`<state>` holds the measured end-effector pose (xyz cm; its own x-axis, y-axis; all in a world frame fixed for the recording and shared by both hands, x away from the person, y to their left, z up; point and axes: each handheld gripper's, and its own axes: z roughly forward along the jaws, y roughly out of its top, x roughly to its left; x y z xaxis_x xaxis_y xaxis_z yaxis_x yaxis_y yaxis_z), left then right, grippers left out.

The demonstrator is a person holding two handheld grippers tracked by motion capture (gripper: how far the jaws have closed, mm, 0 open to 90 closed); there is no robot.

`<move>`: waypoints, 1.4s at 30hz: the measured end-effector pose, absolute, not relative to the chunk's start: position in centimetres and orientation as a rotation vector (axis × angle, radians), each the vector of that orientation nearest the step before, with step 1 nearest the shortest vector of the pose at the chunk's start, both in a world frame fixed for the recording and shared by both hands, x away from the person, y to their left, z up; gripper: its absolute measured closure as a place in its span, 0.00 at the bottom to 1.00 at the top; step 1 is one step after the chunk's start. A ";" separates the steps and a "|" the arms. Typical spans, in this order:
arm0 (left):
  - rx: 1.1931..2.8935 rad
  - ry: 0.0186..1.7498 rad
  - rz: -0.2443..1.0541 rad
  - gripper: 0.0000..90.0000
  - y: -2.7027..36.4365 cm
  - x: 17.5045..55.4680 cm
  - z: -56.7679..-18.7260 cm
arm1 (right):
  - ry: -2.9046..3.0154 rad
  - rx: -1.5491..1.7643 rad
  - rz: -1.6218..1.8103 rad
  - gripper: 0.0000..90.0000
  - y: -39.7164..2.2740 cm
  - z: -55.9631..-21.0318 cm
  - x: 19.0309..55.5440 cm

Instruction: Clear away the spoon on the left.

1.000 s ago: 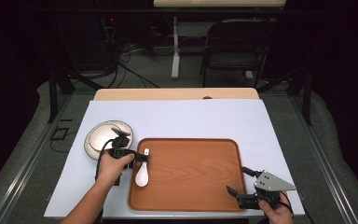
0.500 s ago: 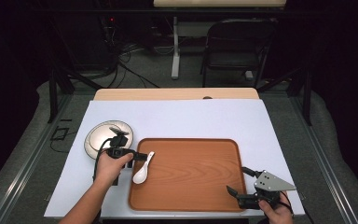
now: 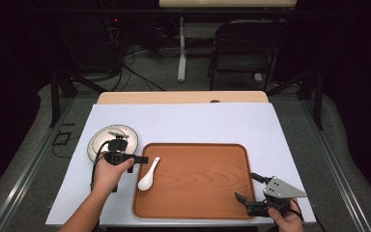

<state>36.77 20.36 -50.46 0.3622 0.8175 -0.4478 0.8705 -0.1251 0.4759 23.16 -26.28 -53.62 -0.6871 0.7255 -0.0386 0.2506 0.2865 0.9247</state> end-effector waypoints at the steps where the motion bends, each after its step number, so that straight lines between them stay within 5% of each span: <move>1: 1.947 1.453 -0.071 0.62 20.4 36.6 -50.3 | 2.106 0.877 1.387 0.16 -26.3 -53.6 23.1; 19: 1.949 1.353 0.256 0.48 22.3 33.5 -48.8 | 2.110 0.877 1.385 0.16 -26.2 -53.6 23.2; 42: 1.901 1.243 0.413 0.43 23.8 29.9 -51.2 | 2.109 0.876 1.380 0.16 -26.2 -53.6 23.2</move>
<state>29.93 23.79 -51.15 0.4618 0.8739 -0.1517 0.6090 -0.1881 0.7705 23.17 -26.20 -53.61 -0.6863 0.7263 -0.0389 0.2548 0.2902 0.9224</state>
